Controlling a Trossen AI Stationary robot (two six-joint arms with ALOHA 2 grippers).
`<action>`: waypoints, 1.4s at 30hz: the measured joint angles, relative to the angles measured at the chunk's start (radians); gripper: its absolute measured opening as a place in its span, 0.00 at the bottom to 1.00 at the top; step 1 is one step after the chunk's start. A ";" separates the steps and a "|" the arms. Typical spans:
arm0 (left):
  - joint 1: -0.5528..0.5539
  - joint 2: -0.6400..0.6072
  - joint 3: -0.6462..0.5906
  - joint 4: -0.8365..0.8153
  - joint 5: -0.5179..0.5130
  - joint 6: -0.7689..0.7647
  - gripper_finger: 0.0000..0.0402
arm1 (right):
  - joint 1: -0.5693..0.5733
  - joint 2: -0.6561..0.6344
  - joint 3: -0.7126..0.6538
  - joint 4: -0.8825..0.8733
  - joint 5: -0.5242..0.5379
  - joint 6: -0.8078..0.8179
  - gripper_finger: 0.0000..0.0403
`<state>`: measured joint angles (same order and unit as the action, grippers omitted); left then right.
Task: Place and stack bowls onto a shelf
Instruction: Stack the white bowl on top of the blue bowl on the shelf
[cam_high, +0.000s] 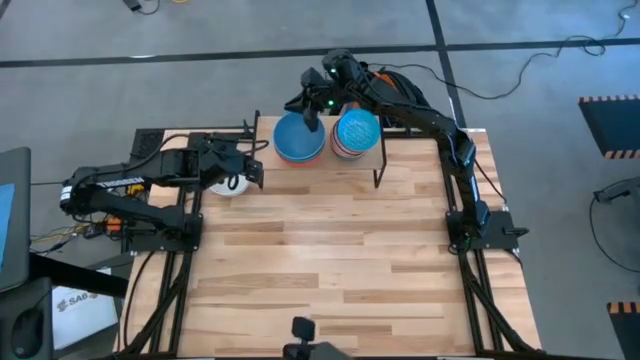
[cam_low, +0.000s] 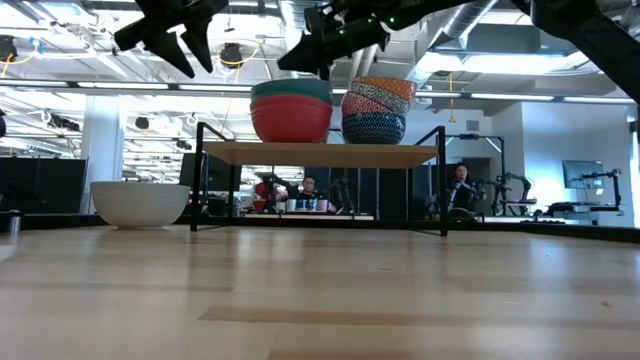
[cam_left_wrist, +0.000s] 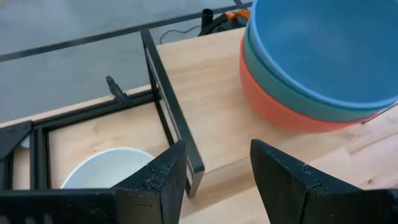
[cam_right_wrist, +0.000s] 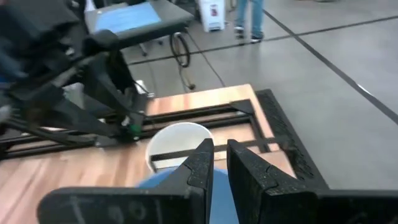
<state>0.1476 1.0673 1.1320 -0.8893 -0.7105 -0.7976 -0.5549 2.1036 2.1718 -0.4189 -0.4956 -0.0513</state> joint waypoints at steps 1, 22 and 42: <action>-0.009 -0.003 0.000 -0.014 -0.001 -0.014 0.40 | 0.005 0.000 0.006 -0.003 -0.011 0.001 0.18; -0.657 -0.164 -0.188 -0.095 -0.170 -0.321 0.38 | 0.448 0.001 0.030 0.063 0.247 0.074 0.18; -1.052 -0.216 -0.188 -0.452 -0.500 -0.627 0.35 | 0.668 0.188 0.025 0.209 0.735 0.079 0.18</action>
<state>-0.9039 0.8510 0.9436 -1.3416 -1.2107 -1.4246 0.1128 2.2918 2.1972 -0.2097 0.2394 0.0281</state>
